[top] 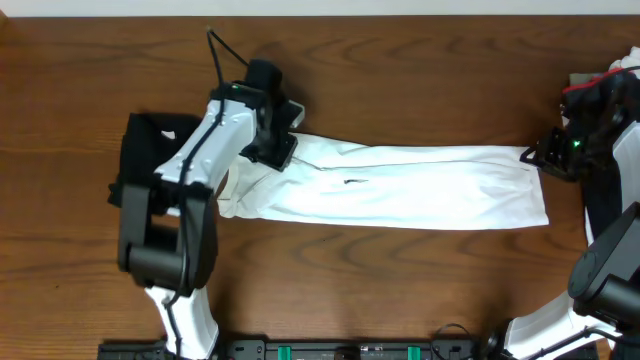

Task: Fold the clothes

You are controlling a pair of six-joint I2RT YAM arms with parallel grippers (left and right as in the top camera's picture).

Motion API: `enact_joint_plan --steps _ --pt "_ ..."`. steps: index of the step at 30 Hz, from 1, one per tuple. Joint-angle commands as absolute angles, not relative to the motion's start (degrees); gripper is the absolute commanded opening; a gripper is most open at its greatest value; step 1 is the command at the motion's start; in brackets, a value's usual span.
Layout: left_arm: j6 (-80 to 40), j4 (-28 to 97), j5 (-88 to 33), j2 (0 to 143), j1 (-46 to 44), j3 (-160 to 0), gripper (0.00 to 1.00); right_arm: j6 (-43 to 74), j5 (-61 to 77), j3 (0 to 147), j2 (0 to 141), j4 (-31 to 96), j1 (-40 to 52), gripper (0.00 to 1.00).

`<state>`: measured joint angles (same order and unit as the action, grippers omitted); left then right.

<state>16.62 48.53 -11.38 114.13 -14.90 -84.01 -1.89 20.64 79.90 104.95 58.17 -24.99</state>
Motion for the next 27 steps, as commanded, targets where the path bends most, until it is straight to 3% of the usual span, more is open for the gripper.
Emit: enact_joint_plan --steps 1,4,12,17,27 --pt "18.24 48.47 -15.51 116.2 -14.85 -83.7 0.49 -0.86 21.23 80.99 103.59 58.33 -25.06 0.4" --pt "18.22 48.45 -17.45 116.71 -14.85 -83.7 0.47 -0.71 21.23 80.99 103.59 58.43 -25.06 0.4" --pt "18.26 48.75 -20.73 116.71 -15.03 -83.7 0.31 -0.71 21.23 80.99 103.59 58.54 -25.06 0.4" --pt "18.41 49.82 -23.2 116.68 -15.51 -83.72 0.06 -0.71 21.23 80.99 103.59 58.54 -25.06 0.4" --pt "18.31 58.28 -30.7 112.07 -16.97 -84.99 0.07 -0.71 21.23 80.99 103.59 58.04 -25.06 0.4"
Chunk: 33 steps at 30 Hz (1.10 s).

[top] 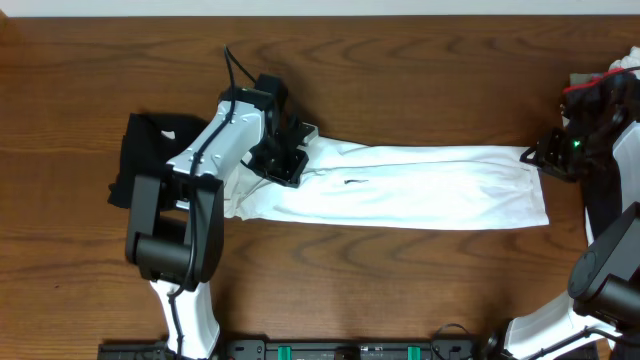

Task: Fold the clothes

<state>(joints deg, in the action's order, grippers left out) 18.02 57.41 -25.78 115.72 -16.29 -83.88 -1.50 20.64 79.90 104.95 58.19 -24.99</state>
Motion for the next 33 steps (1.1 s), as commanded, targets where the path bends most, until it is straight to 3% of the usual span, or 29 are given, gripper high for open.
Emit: enact_joint_plan --steps 1,11,14,15,19,22,25,28,30,33 --pt "18.26 58.83 -31.66 111.31 -17.45 -84.99 0.06 -0.71 21.23 80.99 103.59 58.06 -25.06 0.4" --pt "18.2 61.04 -31.92 110.61 -25.1 -84.6 0.07 -0.71 21.23 80.99 103.59 57.84 -25.06 0.4" --pt "18.2 61.01 -31.0 110.61 -27.22 -84.6 0.33 -0.71 21.23 80.99 103.59 57.87 -25.06 0.4" --pt "18.2 61.04 -29.85 110.61 -27.73 -84.6 0.35 -0.71 21.23 80.99 103.59 57.87 -25.06 0.4" --pt "18.13 61.04 -23.14 110.59 -27.86 -84.62 0.34 -0.71 21.23 80.99 103.59 57.87 -25.06 0.4" --pt "15.9 61.06 -17.87 110.45 -26.35 -84.62 0.24 -0.71 21.23 80.99 103.59 57.87 -25.06 0.4" --pt "14.24 60.8 -14.92 110.37 -23.24 -84.62 0.22 -0.71 21.23 80.99 103.59 57.87 -25.06 0.41" --pt "12.45 59.75 -14.94 110.37 -19.57 -84.62 0.25 -0.71 21.23 80.99 103.59 57.87 -25.06 0.41" --pt "11.33 58.43 -14.96 110.37 -16.82 -84.62 0.34 -0.71 21.21 80.99 103.59 57.87 -25.06 0.41" --pt "11.25 54.96 -14.9 110.39 -13.13 -84.62 0.38 -0.71 21.23 80.99 103.59 57.89 -25.06 0.4"
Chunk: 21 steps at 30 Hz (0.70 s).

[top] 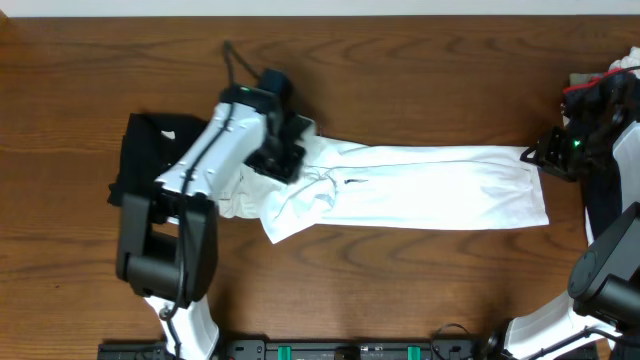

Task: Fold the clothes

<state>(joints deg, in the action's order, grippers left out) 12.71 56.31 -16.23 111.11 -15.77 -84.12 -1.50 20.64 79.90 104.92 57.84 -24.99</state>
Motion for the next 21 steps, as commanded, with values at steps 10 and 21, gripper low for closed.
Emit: enact_joint_plan --steps 10,21 --pt "9.78 47.77 -14.9 113.38 -4.01 -84.6 0.42 -0.71 21.23 80.99 103.59 58.3 -25.06 0.4" --pt "9.98 47.05 -14.92 118.32 -1.72 -84.6 0.42 -0.71 21.21 80.99 103.59 58.24 -25.06 0.41"
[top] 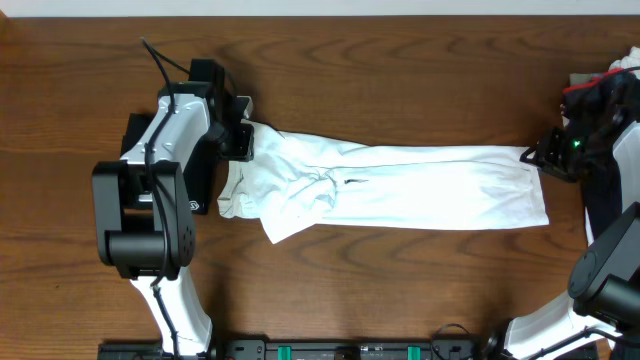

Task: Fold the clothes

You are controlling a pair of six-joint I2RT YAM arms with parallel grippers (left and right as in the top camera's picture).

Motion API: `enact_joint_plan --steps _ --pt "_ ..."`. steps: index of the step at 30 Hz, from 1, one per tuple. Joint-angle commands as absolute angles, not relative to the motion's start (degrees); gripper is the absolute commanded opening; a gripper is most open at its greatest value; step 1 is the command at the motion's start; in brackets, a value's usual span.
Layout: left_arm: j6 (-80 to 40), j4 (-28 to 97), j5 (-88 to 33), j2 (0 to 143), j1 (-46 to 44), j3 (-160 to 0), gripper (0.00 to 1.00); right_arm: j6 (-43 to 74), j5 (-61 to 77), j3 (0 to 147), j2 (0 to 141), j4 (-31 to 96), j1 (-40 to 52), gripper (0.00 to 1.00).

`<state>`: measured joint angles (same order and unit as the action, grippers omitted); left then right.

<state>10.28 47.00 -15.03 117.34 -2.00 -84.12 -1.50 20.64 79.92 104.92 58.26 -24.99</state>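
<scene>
A long white garment (420, 185) lies across the middle of the table, smooth on the right and bunched into folds (300, 195) at its left end. My left gripper (243, 140) sits at the garment's upper left corner, and the cloth is drawn up to it, so it looks shut on that corner. At the upper right corner sits my right gripper (533, 157); its fingers are too small and dark to read.
A black garment (135, 150) lies on the left of the table, partly under the left arm. A pile of dark, red and white clothes (605, 85) sits at the far right edge. Both arm bases stand at the front edge.
My left gripper has moved left, from over the garment's left part to its upper left corner, and the cloth there now stretches left with it. The right arm has not moved.
The garment first lay flat with my left gripper on its upper left part. The gripper then stood slightly further right on the cloth. After that the left end was bunched and a flap stuck out toward the front. Now the gripper is further left with the corner.
</scene>
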Motion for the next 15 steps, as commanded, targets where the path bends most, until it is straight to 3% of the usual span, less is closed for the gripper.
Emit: enact_joint_plan --steps 1,6,15 --pt "9.96 47.13 -14.94 118.37 -1.74 -84.6 0.38 -0.71 21.21 80.99 103.59 58.24 -25.06 0.41" --pt "9.96 47.0 -14.94 118.3 -1.67 -84.62 0.08 -0.71 20.29 80.99 103.59 58.11 -25.06 0.41" --pt "9.1 47.79 -17.54 113.89 -1.61 -85.6 0.06 -0.71 19.46 80.99 103.59 58.02 -25.06 0.42"
